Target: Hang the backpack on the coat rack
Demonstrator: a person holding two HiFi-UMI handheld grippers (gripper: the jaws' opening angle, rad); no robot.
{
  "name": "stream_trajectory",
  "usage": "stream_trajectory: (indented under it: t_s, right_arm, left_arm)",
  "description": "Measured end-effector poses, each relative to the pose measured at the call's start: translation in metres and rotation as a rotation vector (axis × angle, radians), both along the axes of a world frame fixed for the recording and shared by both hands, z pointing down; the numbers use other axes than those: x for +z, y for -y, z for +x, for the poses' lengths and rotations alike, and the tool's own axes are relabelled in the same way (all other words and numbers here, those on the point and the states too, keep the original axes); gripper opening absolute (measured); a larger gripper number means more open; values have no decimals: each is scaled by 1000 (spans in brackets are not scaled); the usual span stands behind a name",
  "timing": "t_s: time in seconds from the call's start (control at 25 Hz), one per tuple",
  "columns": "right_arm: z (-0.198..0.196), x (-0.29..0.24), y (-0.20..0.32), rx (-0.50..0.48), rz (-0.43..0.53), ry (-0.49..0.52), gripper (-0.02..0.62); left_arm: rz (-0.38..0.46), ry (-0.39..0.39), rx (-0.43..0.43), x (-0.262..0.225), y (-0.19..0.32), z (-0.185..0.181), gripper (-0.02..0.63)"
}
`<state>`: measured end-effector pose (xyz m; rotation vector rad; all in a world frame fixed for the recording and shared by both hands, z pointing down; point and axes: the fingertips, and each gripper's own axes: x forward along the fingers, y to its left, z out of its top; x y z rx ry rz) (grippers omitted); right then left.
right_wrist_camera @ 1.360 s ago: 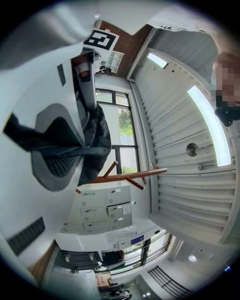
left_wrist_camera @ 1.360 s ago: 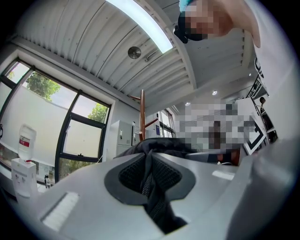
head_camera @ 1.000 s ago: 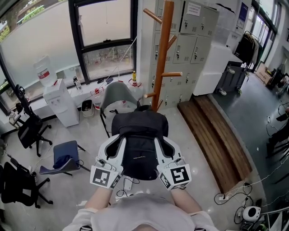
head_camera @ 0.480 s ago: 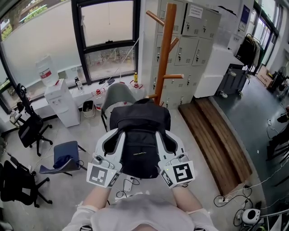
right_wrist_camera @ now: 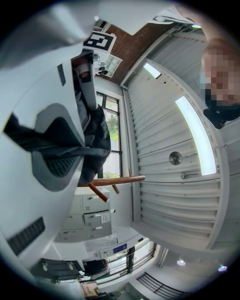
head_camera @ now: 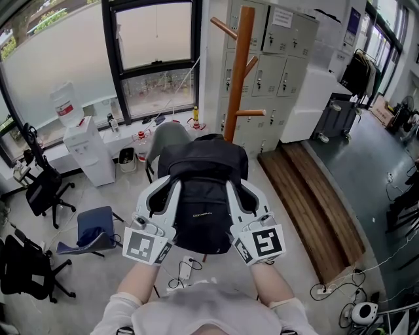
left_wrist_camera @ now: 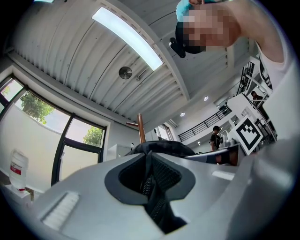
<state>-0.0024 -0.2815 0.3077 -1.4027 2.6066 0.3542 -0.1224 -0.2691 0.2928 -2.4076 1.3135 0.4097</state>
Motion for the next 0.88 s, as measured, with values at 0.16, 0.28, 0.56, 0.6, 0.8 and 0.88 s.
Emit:
stream_trajectory:
  t_s: [0.16, 0.28, 0.56, 0.6, 0.8, 0.88]
  right_arm:
    - [0, -7, 11, 6, 5, 2, 29]
    - [2, -11, 18, 9, 6, 11, 29]
    - [4, 0, 34, 22, -41, 28, 29]
    - [5, 4, 35, 24, -52, 28, 29]
    - [8, 21, 39, 23, -106, 36, 29]
    - [8, 27, 38, 26, -117, 38, 29]
  left_arm:
    - [7, 1, 0, -8, 12, 1, 48]
    - [8, 3, 9, -13, 20, 1, 48]
    - [-54, 5, 27, -3, 40, 3, 48]
    - [-66, 5, 30, 0, 42, 3, 48]
    - [-119, 10, 43, 18, 47, 6, 48]
    - [-130, 12, 46, 24, 47, 7, 48]
